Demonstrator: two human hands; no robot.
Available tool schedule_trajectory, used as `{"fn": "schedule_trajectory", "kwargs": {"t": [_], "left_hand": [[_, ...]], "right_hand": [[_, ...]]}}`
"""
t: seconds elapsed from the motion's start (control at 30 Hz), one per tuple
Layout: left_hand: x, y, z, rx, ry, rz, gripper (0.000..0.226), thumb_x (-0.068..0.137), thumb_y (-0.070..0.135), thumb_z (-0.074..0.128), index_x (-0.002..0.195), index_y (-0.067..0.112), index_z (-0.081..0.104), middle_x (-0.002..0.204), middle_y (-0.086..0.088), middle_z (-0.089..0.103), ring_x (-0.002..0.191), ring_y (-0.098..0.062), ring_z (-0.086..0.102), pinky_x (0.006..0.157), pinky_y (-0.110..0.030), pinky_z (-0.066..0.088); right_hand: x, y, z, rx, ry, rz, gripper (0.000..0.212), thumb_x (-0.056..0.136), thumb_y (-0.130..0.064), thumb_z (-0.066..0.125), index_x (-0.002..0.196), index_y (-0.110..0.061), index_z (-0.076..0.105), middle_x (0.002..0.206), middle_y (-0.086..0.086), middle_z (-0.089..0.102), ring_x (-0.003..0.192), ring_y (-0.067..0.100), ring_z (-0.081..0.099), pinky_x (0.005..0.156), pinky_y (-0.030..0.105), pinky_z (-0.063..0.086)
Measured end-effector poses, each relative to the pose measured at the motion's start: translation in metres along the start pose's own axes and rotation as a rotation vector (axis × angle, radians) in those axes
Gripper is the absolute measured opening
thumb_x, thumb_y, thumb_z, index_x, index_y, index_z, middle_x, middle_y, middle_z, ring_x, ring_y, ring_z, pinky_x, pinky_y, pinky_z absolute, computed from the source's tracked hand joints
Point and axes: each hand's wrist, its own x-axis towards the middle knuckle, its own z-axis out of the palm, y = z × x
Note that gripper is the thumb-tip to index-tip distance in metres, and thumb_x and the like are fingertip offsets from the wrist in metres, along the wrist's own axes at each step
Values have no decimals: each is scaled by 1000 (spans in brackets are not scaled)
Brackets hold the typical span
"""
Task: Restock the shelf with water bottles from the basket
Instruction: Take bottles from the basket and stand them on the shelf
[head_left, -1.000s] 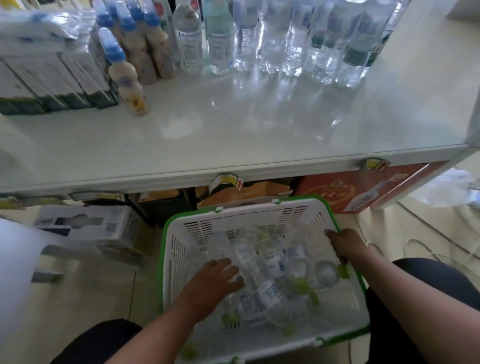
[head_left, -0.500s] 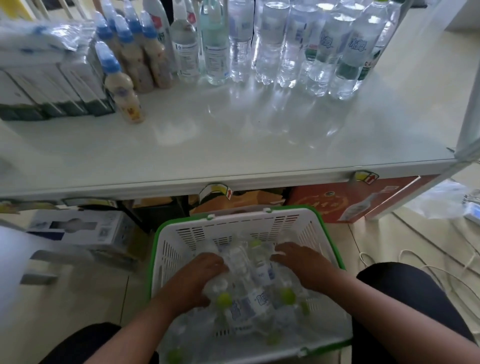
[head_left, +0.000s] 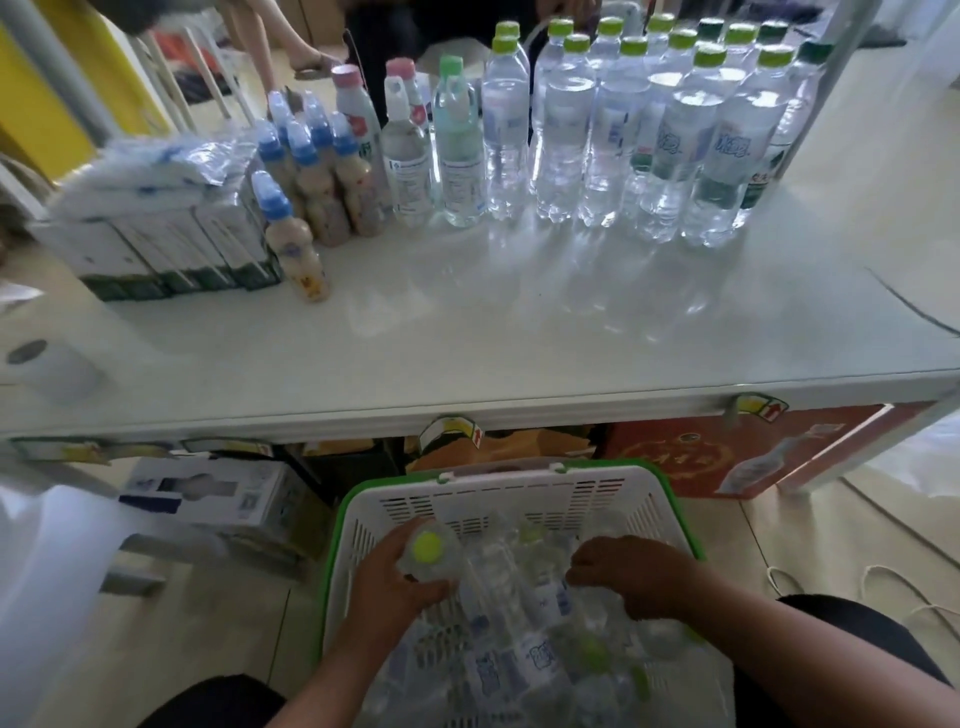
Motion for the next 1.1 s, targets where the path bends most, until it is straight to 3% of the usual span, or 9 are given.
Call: {"fn": "schedule_trajectory", "kwargs": {"t": [0.13,0.23,0.33,0.4,0.5,0.63,0.77,0.97,1.1], "left_hand": [[0,7,-7,-19,-15,-14,74,54,3,89,117,25,57,113,9,62,101,-14,59,60,-11,53],[-6,14,-8,35,64,5,71,53,1,89,102,41,57,108,5,64,102,-19,59,66,-17,51],[-20,32,-13,108,102,66,68,50,12,91,87,58,59,94,23,66,93,-11,61,77,-28,55],[-28,52,-18,140,114,106,56,50,22,91,81,59,61,85,26,69,83,-2,64,70,-14,52],[-36,84,-28,156,120,212,50,45,36,91,88,46,67,80,21,70,72,-1,64,60,-9,47],[-40,140,-47,184,139,354,51,44,46,87,90,33,70,85,15,71,76,1,66,65,-15,51],[-37,211,-69,171,196,419,39,47,42,88,80,32,70,75,16,73,68,0,68,59,-18,52],[16,295,-99,257,330,494,40,57,45,83,92,29,73,71,17,71,63,6,65,51,-6,41],[60,302,-106,244,380,470,40,58,38,87,92,21,74,74,13,71,70,0,67,56,-11,45]], "right_hand": [[-12,0,-10,156,3,4,77,78,-12,66,145,-29,34,153,0,31,140,19,28,112,33,29],[-37,-6,-23,365,29,70,70,79,-23,69,138,-43,36,148,-12,35,137,13,33,109,14,24],[-52,-35,-61,695,275,205,42,78,-19,73,115,-35,63,107,-3,68,99,25,63,80,33,57],[-68,-64,-83,1024,468,226,27,81,-12,70,92,-36,75,76,1,73,73,17,68,64,34,54],[-68,-64,-90,876,502,78,84,75,-14,76,93,-85,36,94,-21,66,94,-1,63,80,10,48],[-69,-70,-131,957,833,18,51,63,-10,77,108,-30,65,99,-7,73,92,14,70,82,35,56],[-69,-86,-204,1074,905,-87,55,54,-24,72,105,-41,62,96,2,72,81,25,73,71,43,59],[-45,-83,-303,845,1076,66,46,55,-37,76,95,-37,55,78,-17,65,67,-9,60,54,7,44],[-8,-73,-332,828,1139,115,44,56,-34,79,94,-29,58,78,-11,65,67,-1,61,49,9,39]]}}
